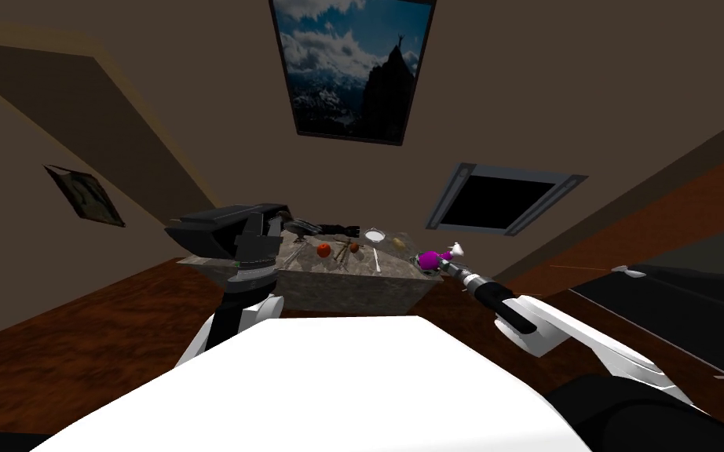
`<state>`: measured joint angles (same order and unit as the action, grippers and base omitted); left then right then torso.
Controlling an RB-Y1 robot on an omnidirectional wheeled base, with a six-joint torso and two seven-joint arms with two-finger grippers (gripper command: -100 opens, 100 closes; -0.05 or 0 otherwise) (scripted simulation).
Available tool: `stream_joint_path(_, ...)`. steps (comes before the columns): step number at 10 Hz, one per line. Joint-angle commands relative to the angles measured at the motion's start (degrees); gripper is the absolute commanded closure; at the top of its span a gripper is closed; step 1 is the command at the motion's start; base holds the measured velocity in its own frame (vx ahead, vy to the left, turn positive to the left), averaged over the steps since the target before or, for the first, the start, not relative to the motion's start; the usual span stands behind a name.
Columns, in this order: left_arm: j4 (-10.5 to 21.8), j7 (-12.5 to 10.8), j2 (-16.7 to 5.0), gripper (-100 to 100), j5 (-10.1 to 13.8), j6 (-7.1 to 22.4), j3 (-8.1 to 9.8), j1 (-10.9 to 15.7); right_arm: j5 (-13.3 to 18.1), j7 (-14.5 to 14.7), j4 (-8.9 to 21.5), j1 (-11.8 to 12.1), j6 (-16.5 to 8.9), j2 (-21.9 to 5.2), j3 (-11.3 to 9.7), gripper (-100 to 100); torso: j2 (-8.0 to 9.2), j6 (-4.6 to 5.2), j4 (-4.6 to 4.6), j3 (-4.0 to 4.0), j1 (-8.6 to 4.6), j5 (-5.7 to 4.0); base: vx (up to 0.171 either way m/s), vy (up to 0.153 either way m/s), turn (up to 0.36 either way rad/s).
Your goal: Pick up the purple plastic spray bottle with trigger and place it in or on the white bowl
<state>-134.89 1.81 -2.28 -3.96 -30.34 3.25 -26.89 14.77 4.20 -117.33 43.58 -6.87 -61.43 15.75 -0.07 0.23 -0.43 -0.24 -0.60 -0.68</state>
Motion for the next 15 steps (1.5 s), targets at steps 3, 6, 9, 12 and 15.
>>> stream_joint_path(3,0.0,0.0,0.0,0,0.0,0.0,0.0,0.0,0.3,-1.1,1.6,-1.0,-0.1,-5.0,2.5,100,0.02,0.0,0.02,0.02,0.05,0.06,0.08,-0.073,0.02)
stream_joint_path(6,0.0,0.0,0.0,0,0.0,0.0,0.0,0.0,0.5,-2.0,2.4,-1.7,-0.5,-9.0,4.1,100,0.16,-0.05,0.03,0.09,0.26,0.17,0.049,-0.055,0.016)
stream_joint_path(9,0.0,0.0,0.0,0,0.0,0.0,-0.01,0.0,0.2,-2.0,2.4,-1.8,-0.6,-8.5,3.8,-100,0.37,-0.03,0.05,0.2,0.49,0.21,0.009,-0.013,0.005)
stream_joint_path(12,0.0,0.0,0.0,0,0.0,0.0,-0.01,0.0,0.2,-2.0,2.4,-1.8,-0.6,-8.5,3.8,-100,0.43,-0.03,0.06,0.23,0.54,0.23,0.0,0.0,0.0)
stream_joint_path(15,0.0,0.0,0.0,0,0.0,0.0,0.0,0.0,-1.5,-3.7,-0.3,0.1,-2.4,-12.3,6.3,-100,0.38,0.0,0.06,0.21,0.52,0.24,0.019,-0.011,-0.095)
